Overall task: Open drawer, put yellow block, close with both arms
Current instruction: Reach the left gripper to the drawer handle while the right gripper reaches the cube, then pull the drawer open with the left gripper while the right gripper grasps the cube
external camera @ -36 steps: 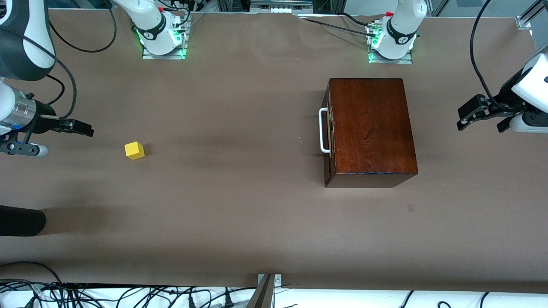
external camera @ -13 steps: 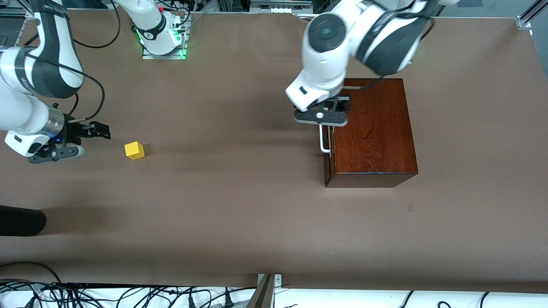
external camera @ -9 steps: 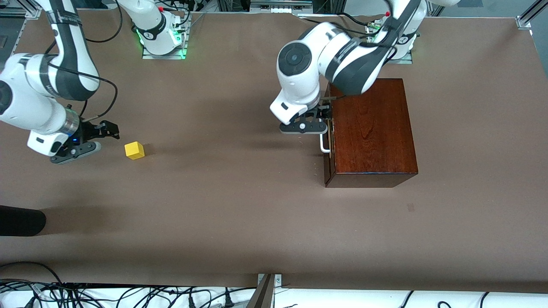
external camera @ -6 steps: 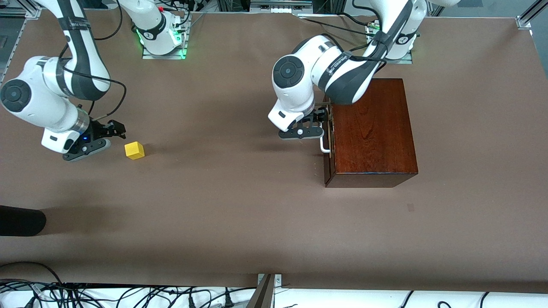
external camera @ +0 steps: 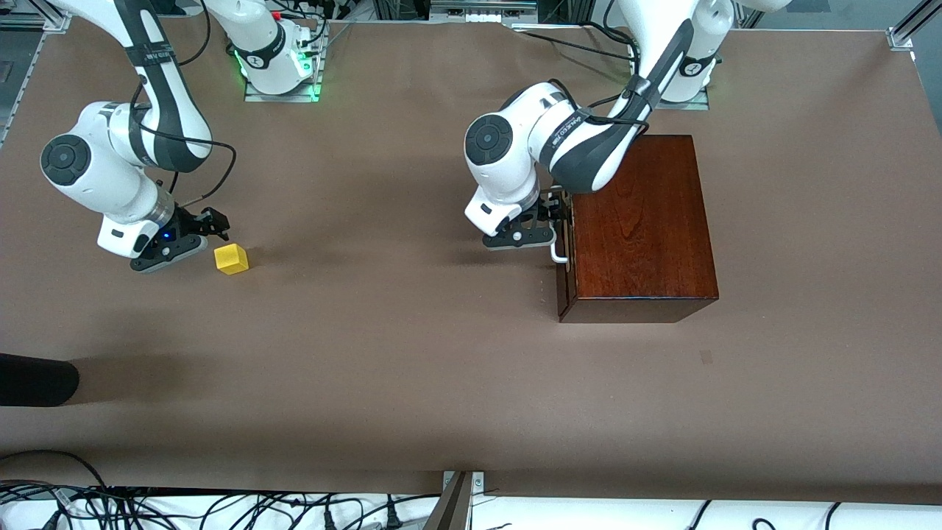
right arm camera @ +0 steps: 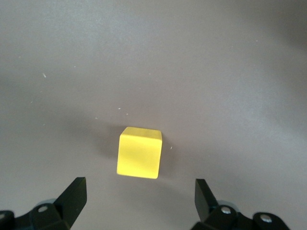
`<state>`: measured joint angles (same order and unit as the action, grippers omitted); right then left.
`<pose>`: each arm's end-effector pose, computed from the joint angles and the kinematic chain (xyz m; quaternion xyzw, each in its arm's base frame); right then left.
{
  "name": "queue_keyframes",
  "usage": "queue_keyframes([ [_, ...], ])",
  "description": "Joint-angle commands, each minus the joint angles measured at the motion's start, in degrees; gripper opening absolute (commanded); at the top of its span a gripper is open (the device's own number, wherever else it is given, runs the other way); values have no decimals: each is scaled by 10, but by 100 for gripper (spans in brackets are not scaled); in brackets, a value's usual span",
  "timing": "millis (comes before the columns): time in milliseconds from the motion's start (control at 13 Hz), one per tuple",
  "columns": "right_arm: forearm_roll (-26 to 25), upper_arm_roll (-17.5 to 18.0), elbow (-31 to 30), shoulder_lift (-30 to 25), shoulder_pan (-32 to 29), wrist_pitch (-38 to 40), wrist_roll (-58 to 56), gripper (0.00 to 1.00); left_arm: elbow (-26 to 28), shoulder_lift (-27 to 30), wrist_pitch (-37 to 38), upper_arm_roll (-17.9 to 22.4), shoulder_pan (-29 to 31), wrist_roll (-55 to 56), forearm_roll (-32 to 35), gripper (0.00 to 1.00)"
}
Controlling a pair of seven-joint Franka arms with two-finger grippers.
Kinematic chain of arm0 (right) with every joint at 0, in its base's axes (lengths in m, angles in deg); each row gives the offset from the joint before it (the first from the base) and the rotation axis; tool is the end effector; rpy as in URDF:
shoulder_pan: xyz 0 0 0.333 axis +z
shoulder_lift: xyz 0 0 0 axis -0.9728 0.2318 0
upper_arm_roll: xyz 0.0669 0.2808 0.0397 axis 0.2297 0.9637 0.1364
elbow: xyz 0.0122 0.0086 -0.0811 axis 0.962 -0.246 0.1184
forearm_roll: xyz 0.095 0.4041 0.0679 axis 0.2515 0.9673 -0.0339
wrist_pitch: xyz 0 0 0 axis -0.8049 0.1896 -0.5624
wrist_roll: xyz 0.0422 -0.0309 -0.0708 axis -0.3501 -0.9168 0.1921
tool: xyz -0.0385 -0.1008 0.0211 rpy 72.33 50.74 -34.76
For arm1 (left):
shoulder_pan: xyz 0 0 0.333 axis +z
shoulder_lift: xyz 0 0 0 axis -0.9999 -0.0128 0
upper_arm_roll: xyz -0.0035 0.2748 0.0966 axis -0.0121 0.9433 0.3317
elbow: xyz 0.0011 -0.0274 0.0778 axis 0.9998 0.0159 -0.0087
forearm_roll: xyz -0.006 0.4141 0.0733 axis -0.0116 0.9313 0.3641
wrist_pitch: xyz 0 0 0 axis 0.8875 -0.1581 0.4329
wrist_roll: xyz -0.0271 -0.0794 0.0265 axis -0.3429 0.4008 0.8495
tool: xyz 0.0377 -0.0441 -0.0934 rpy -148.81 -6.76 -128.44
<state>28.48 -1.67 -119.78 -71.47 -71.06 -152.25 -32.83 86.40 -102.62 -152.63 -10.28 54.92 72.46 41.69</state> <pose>0.5510 -0.0302 0.2318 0.9738 0.2270 0.0059 0.0101 0.5105 -0.4513 0.2755 -0.9907 -0.0167 0.0357 0.1301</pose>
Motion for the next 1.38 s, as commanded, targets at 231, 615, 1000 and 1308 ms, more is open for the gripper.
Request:
queue_keyframes([
  [231,10,4,-7,49,-3,-74,-13,100,7,-13,-5,5,-6,9,35,100],
  [615,17,15,-7,75,-3,-104,-14,100,10,-17,-8,6,-5,9,42,100],
  [1000,18,15,-7,94,-4,-125,-26,100,9,-31,-46,3,-11,13,32,100],
  [1308,19,15,-8,104,-4,-129,-26,100,-3,-39,-58,2,-12,15,28,100],
])
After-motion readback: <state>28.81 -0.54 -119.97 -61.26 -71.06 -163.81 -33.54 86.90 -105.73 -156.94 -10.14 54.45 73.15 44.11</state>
